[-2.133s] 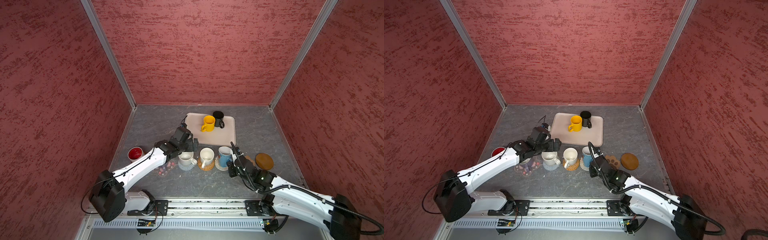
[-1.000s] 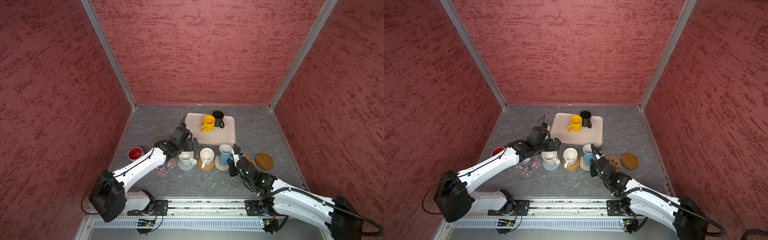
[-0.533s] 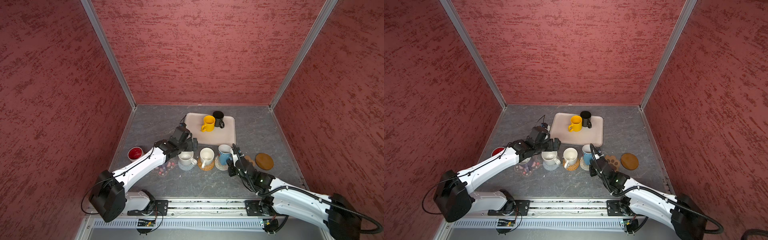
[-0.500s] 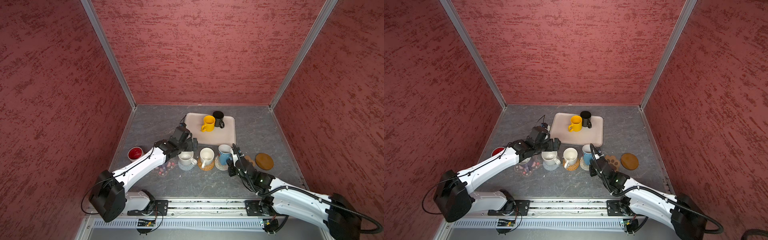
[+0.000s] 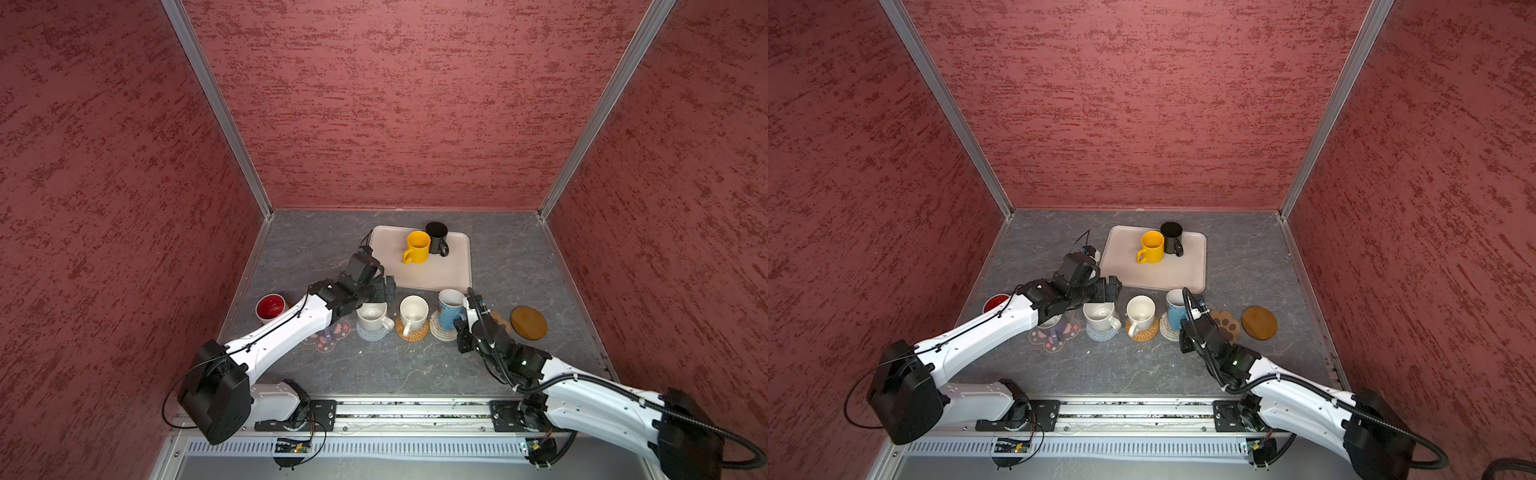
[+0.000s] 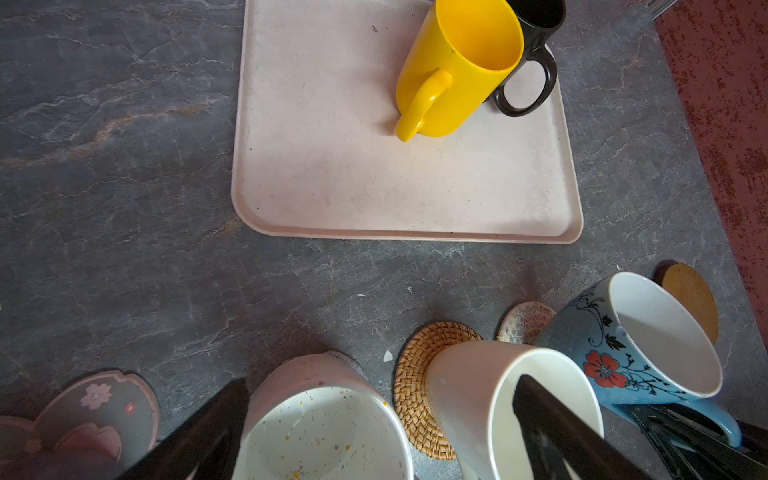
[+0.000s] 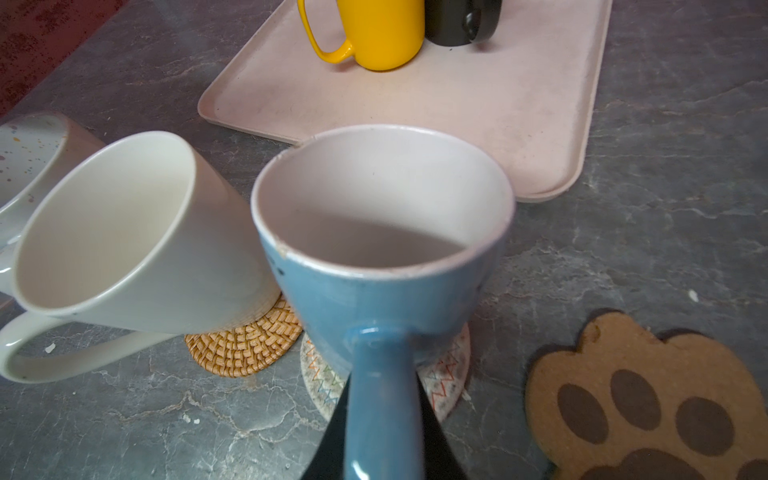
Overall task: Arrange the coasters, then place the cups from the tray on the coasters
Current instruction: 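Lower the blue flower mug onto the patterned coaster beside the white mug, then open the right gripper and release the blue flower mug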
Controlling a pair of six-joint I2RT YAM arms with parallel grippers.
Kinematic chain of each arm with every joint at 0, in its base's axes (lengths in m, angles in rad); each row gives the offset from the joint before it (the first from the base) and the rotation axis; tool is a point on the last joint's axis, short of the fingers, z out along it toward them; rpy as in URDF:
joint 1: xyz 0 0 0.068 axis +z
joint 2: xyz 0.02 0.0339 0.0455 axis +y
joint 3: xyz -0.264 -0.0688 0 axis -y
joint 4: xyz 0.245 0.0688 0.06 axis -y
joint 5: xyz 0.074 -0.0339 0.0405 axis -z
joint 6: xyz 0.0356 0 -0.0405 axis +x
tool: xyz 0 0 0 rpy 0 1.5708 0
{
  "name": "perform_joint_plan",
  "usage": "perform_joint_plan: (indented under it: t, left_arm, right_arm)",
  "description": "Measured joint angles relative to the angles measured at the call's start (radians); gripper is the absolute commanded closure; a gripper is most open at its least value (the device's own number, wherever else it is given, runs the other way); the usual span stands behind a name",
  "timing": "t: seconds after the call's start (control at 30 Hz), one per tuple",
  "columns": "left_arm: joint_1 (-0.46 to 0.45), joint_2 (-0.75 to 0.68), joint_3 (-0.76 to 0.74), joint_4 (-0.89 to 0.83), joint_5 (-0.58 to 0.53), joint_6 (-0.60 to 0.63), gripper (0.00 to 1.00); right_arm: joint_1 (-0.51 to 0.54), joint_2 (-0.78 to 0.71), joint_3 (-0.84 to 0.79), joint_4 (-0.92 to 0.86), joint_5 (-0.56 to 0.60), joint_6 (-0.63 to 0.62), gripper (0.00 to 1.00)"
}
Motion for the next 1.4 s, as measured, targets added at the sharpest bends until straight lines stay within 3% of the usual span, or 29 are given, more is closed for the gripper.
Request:
perform_joint_plan:
  t: [0.57, 0.97, 1.4]
  left_arm:
    - [0.000, 0.000, 0.000, 0.000, 0.003, 0.000, 0.00]
    - [0.000, 0.000, -0.005, 0.002, 0.007, -0.001, 0.00]
    - [0.000, 0.000, -0.013, 0.008, 0.010, -0.001, 0.00]
  right_arm:
    - [0.006, -0.066, 0.000, -0.004, -0.003, 0.039, 0.60]
    - [0.006, -0.088, 0.000, -0.084, -0.045, 0.093, 0.55]
    - [0.007, -0.106, 0.000, -0.132, -0.100, 0.105, 0.36]
